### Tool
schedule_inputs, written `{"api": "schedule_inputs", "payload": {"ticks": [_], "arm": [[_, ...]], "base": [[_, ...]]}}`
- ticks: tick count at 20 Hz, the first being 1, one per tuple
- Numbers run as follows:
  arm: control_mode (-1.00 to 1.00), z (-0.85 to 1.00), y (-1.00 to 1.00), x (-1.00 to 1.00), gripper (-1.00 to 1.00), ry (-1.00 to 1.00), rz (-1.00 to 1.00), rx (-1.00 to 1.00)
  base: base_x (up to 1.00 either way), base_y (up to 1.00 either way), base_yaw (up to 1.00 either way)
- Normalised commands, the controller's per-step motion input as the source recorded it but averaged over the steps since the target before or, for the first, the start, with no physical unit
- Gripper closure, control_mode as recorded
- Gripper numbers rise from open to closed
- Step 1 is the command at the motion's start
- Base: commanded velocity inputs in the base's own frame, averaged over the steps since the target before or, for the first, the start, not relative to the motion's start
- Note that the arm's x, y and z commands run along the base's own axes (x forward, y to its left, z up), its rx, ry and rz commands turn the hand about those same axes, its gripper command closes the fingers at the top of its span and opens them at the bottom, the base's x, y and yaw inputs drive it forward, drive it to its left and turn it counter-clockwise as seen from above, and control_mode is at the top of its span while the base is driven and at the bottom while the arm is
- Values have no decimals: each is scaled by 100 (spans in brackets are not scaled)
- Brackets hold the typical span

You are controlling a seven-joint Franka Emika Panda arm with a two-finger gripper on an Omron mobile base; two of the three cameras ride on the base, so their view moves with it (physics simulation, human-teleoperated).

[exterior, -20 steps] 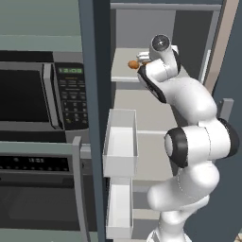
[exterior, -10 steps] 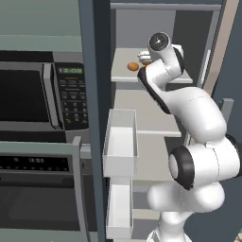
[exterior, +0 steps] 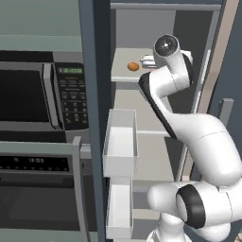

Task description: Take the tangerines from the second highest rack and move them to the highest rack where the pear and tangerine are located, to maximize freezer space. Close the freezer door after rearranging.

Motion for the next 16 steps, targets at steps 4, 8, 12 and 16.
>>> {"api": "schedule_inputs", "payload": {"ticks": [4, 8, 12, 16], "arm": [[-100, 0, 0, -100, -100, 0, 7, 0], [-100, 0, 0, -100, -100, 0, 8, 0], [-100, -2, 0, -100, -100, 0, 2, 2], [-100, -2, 0, -100, -100, 0, 0, 2]], "base": [[0, 0, 0], [0, 0, 0], [0, 0, 0], [0, 0, 0]]}}
